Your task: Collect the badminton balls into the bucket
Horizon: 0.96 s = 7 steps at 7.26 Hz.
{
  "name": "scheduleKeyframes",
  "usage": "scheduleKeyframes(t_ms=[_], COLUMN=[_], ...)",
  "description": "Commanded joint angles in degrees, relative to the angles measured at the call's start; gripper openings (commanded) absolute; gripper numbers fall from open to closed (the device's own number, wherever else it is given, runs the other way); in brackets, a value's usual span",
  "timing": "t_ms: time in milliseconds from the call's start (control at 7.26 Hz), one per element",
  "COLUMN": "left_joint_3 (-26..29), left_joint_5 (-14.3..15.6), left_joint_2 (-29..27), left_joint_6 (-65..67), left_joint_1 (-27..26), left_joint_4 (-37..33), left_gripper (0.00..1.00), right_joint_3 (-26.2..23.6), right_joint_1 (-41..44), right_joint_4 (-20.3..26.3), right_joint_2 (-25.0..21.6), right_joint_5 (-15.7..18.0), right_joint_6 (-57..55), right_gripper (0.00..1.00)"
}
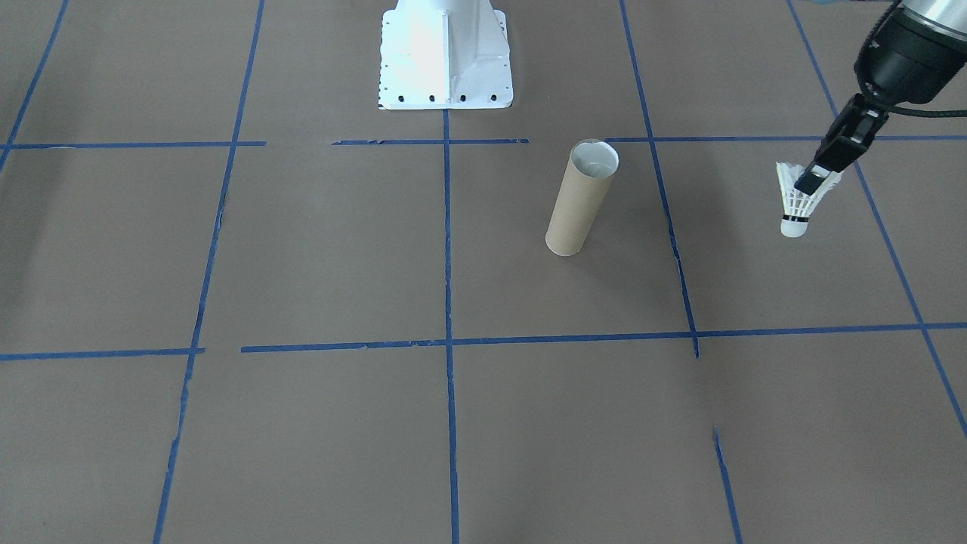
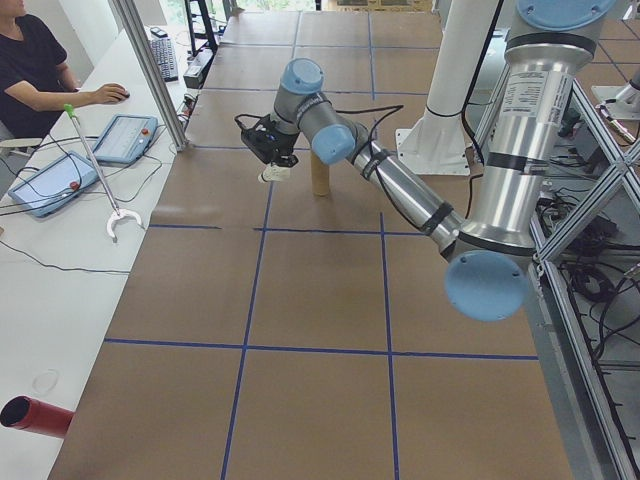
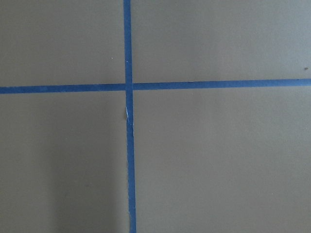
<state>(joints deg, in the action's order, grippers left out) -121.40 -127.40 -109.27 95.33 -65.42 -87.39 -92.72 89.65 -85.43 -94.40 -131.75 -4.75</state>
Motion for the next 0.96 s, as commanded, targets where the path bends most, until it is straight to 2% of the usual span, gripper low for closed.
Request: scheduleKeyframes(t_ms=[0,138,275,413,551,688,826], left_joint_3=[-0.76,-1.02,-1.03,-0.94,-0.42,1.33,1.43], left_joint_5=[0.66,0.74,2.57,5.03,12.36,14.61,14.81], left_joint_2=[-15.22,-16.58,-17.37,-21.21,-26.38,-29.83,-31.25], left_joint_6=[-13.1,-15.94,-19.97,-22.19,-23.43,-26.75,-34.52], left_joint_1=[4.15,6.16,8.97,12.91,18.0,20.13,20.16], left_joint_4=[23.94,24.89,25.42,30.48,38.01,41.39,43.08], left_gripper=[0.0,0.0,0.0,0.0,0.0,0.0,0.0], right_joint_3=[0.0,0.0,0.0,0.0,0.0,0.0,0.0], right_joint_1=[0.0,0.0,0.0,0.0,0.0,0.0,0.0], right_joint_4=[0.0,0.0,0.0,0.0,0.0,0.0,0.0], right_joint_2=[0.0,0.0,0.0,0.0,0.0,0.0,0.0], right_joint_5=[0.0,0.0,0.0,0.0,0.0,0.0,0.0], right_joint_6=[0.0,0.0,0.0,0.0,0.0,0.0,0.0], right_gripper=[1.0,1.0,1.0,1.0,1.0,1.0,1.0])
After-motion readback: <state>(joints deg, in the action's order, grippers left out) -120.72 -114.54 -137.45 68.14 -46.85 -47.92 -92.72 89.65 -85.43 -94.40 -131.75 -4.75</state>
